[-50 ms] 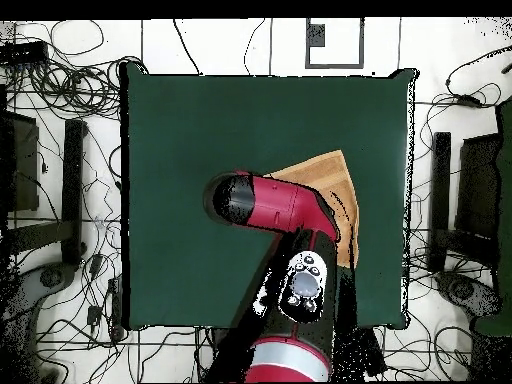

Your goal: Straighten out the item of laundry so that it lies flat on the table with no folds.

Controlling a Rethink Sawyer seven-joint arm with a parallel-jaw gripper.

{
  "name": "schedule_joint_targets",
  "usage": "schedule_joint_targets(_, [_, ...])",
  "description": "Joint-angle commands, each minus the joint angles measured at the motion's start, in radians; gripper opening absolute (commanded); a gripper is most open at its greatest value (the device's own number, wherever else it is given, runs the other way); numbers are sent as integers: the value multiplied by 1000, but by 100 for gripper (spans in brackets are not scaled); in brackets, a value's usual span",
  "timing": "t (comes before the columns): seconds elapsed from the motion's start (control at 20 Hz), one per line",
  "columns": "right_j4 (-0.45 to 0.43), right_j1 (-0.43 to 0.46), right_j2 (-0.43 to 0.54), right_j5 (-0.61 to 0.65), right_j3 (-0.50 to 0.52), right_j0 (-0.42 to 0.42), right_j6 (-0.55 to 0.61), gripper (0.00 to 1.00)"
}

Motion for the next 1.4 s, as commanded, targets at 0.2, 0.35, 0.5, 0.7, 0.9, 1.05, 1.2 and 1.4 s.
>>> schedule_joint_targets(0.2, [0,97,-41,132,0,87,225,100])
schedule_joint_targets(0.35, [7,112,-81,140,-13,118,260,100])
schedule_joint_targets(0.5, [24,126,-97,139,-27,132,273,100])
schedule_joint_targets(0.7, [48,140,-118,88,-20,135,298,100])
schedule_joint_targets(0.9, [67,177,-160,46,-46,126,318,100])
schedule_joint_targets(1.05, [77,196,-190,40,-55,127,333,100])
schedule_joint_targets(1.2, [94,218,-212,41,-73,128,344,100])
schedule_joint_targets(1.4, [121,219,-211,24,-66,120,342,100])
